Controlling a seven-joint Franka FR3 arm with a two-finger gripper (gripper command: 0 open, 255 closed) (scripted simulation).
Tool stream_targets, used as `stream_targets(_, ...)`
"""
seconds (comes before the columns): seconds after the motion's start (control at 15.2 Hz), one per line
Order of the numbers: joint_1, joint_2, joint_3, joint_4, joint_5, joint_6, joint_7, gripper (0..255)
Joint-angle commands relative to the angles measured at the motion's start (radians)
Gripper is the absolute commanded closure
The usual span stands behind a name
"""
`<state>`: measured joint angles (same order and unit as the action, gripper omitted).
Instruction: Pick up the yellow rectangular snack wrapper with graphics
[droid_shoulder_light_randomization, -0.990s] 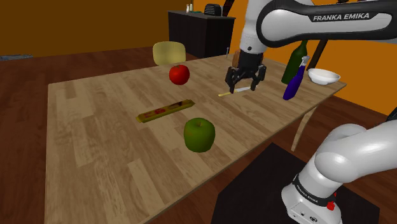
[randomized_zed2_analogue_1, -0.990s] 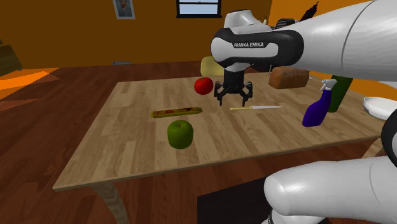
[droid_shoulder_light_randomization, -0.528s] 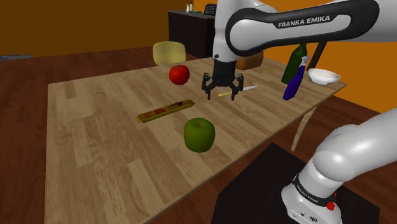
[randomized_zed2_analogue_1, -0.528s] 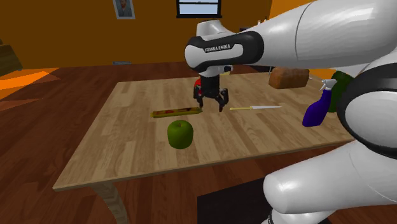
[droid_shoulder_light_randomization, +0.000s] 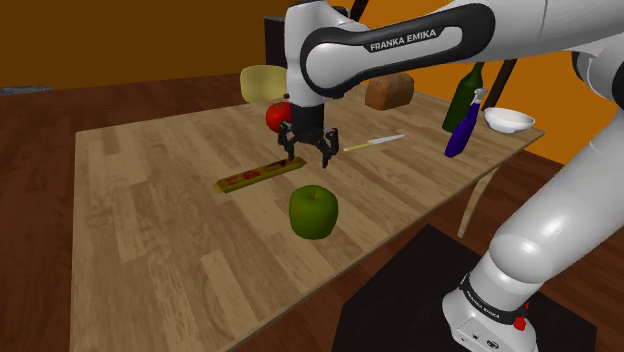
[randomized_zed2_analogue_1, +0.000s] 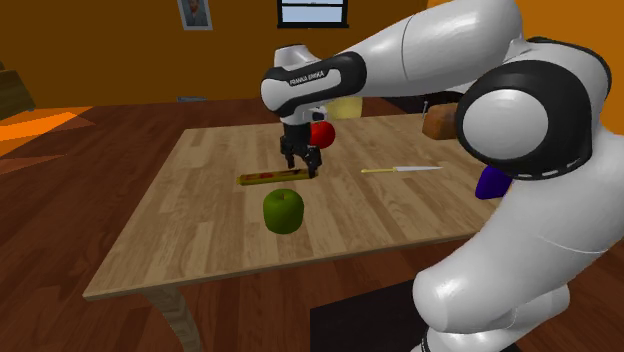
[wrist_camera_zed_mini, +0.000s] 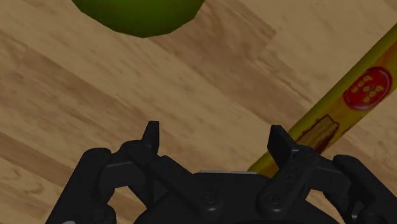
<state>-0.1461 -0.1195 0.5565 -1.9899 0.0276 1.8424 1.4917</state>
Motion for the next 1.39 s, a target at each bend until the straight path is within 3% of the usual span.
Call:
stream_targets(0.0,-0.002,0.106,0.027,0.084,-0.044,0.001,0.135,0)
stream_targets(0.26,0.033,0.305,0.035,0.26,-0.135,-0.016,0.367,0)
stream_targets(0.59,0.118,0.542,-0.01,0.521,-0.22,-0.069,0.602,0)
stream_targets(1.25,0.121,0.574,-0.023,0.461,-0.234,0.02,0.621,0)
stream_targets(1.32,0.121,0.572,-0.023,0.46,-0.233,0.02,0.621,255)
